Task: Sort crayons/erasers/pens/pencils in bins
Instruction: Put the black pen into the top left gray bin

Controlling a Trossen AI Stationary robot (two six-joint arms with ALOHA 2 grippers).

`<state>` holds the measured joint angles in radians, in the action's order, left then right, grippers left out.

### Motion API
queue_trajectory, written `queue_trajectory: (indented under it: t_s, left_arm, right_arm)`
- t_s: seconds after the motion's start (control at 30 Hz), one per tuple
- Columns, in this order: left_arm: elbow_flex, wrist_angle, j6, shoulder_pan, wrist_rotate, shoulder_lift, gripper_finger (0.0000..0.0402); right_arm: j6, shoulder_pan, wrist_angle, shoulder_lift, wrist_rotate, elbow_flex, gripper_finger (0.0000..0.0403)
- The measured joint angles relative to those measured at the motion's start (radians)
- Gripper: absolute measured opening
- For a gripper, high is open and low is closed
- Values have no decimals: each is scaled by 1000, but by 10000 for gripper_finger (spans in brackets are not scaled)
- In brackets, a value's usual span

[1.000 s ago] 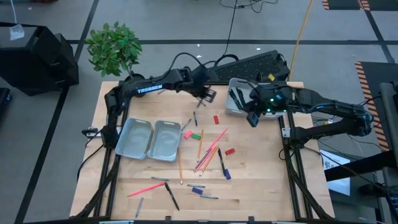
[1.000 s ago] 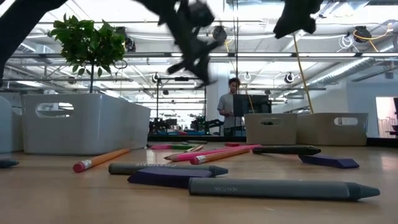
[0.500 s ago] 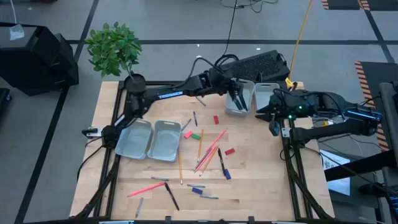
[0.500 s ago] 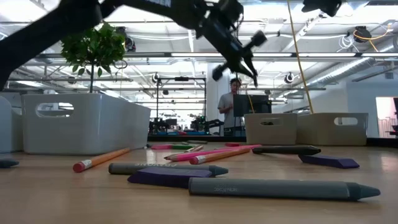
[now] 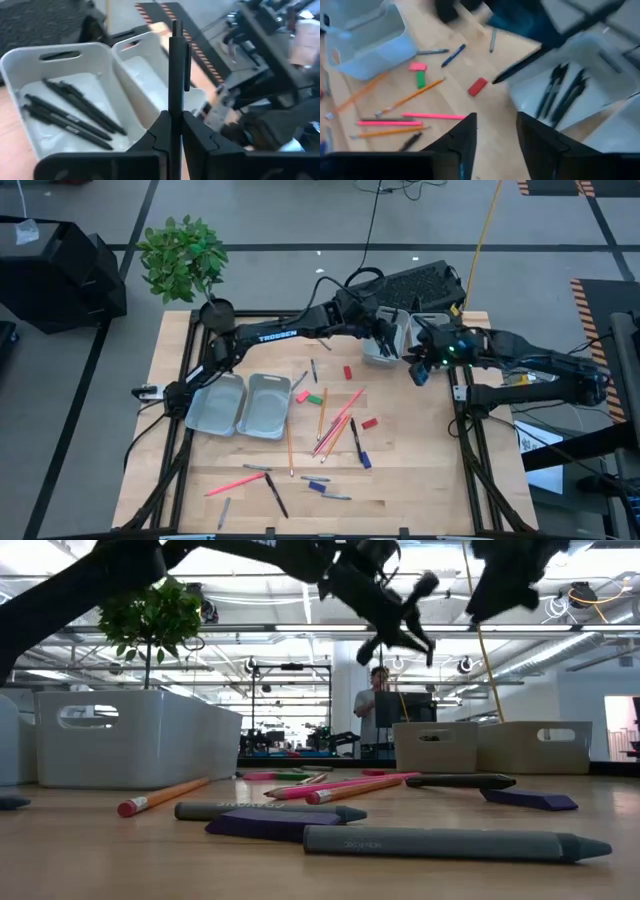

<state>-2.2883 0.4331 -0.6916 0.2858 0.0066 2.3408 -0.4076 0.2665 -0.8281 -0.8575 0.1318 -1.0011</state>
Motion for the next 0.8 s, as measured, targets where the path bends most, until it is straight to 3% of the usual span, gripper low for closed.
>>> queue_trajectory:
  t_s: [0.17,0.37,0.57,0.8]
  left_arm:
    - [0,-41,73,-20,33,-68,28]
    - [-1,-101,88,-19,90,-107,28]
    - [-1,-152,79,-21,138,-115,28]
    - [0,-147,82,-15,149,-113,28]
  right_arm:
    - [-45,130,254,31,-162,113,183]
    - [-118,222,521,38,-274,164,187]
    - [-200,259,676,20,-350,169,154]
    - [-264,259,672,35,-347,169,91]
